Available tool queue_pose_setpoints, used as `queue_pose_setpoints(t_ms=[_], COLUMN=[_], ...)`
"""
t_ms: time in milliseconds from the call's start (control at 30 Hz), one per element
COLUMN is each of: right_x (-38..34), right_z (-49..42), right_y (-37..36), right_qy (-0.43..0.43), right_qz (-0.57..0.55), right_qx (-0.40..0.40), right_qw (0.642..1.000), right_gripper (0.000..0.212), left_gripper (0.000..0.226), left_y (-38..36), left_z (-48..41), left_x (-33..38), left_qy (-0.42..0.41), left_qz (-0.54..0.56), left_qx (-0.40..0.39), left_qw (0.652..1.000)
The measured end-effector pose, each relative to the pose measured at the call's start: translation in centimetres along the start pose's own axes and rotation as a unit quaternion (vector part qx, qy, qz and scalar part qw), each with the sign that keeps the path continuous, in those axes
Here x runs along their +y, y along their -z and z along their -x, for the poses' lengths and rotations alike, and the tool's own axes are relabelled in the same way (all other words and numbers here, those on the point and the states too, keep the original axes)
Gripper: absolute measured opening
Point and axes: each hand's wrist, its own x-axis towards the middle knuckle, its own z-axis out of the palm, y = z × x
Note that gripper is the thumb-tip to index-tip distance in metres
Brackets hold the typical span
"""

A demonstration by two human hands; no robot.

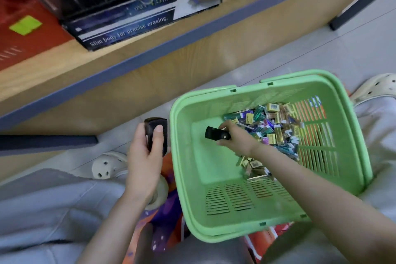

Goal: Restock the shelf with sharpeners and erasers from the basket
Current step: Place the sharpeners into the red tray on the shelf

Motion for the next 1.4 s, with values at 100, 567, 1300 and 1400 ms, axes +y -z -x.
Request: queue_pose_setpoints(t_ms=[100,567,1300,1400], right_x=[-1.8,-13.8,-35.8,-36.6], right_z=[3.1,16.9,10.7,8.9], right_y=[2.3,5.8,7.9,7.7], right_qy=[0.044,0.310,0.367,0.352], right_qz=[0.021,0.033,0.073,0.184], right_qx=[0.013,0.193,0.367,0.351], right_qw=[0.999,0.930,0.852,0.848], right_gripper=[0.044,0.025,0.031,0.035], left_gripper=[0.019,0.018,0.022,0.022], left_y=[0.6,2.8,18.7,19.5], left_z=[1.1,5.8,-2.1,-2.6], left_x=[0.1,7.3,9.7,9.5], left_qy=[0.032,-0.013,-0.226,-0.221], left_qz=[0.003,0.080,0.043,0.058], left_qx=[-0.026,-0.082,0.152,0.173], left_qw=[0.999,0.993,0.961,0.958])
